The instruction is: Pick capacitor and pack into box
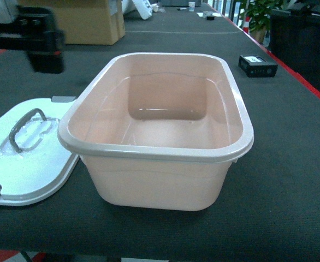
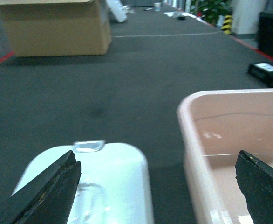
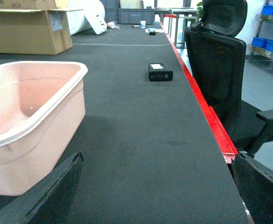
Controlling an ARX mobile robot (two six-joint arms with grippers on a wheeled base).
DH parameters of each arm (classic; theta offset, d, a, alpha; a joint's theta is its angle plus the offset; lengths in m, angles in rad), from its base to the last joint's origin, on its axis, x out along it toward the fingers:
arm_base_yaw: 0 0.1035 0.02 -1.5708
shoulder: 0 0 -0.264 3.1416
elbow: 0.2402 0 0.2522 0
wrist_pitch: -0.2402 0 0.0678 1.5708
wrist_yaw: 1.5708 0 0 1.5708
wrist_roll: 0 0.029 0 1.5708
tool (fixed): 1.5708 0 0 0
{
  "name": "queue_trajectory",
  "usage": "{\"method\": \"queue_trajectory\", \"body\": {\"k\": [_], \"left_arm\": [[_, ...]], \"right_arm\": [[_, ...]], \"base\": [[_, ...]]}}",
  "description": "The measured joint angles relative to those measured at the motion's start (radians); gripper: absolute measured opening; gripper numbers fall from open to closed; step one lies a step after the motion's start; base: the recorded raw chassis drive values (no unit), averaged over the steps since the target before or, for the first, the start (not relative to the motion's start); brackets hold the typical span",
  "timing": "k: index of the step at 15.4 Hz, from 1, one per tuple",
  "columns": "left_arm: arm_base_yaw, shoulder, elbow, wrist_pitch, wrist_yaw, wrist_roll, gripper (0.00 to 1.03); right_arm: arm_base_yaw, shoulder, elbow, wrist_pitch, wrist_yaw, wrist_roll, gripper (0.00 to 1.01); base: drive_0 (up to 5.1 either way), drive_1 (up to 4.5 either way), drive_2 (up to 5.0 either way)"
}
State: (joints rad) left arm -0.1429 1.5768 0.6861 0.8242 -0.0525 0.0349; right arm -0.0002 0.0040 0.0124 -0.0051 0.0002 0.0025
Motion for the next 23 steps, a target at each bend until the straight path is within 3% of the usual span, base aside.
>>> {"method": "queue_trajectory", "body": {"k": [1, 4, 5, 10, 15, 17, 23], "left_arm": [[0.081, 0.003, -0.010, 0.001, 0.028, 0.004, 0.98], [0.225, 0.075, -0.006, 0.047, 0.079, 0.016, 0.98], [0.246, 0.140, 0.008, 0.066, 0.105, 0.018, 0.98], [0.256, 0.446, 0.174, 0.023, 0.157, 0.000, 0.98], [0.244, 0.611, 0.276, 0.018, 0.147, 0.035, 0.96], [0.245, 0.615, 0.290, 0.013, 0.146, 0.052, 0.69], [0.251, 0.608, 0.287, -0.011, 0.138, 0.072, 0.02]], "right_arm": [[0.000, 0.000, 0.000, 0.000, 0.000, 0.000, 0.98], [0.000, 0.000, 0.000, 0.000, 0.000, 0.000, 0.98], [0.000, 0.000, 0.000, 0.000, 0.000, 0.000, 0.98], [0.000, 0.000, 0.000, 0.000, 0.000, 0.000, 0.98], [0.000, 0.000, 0.000, 0.000, 0.000, 0.000, 0.98], [0.000, 0.000, 0.000, 0.000, 0.000, 0.000, 0.98], [0.000, 0.000, 0.000, 0.000, 0.000, 0.000, 0.98]], "base": [[0.0, 0.00, 0.0], [0.0, 0.00, 0.0], [0.0, 0.00, 0.0], [0.0, 0.00, 0.0], [0.0, 0.00, 0.0], [0.0, 0.00, 0.0], [0.0, 0.00, 0.0]]}}
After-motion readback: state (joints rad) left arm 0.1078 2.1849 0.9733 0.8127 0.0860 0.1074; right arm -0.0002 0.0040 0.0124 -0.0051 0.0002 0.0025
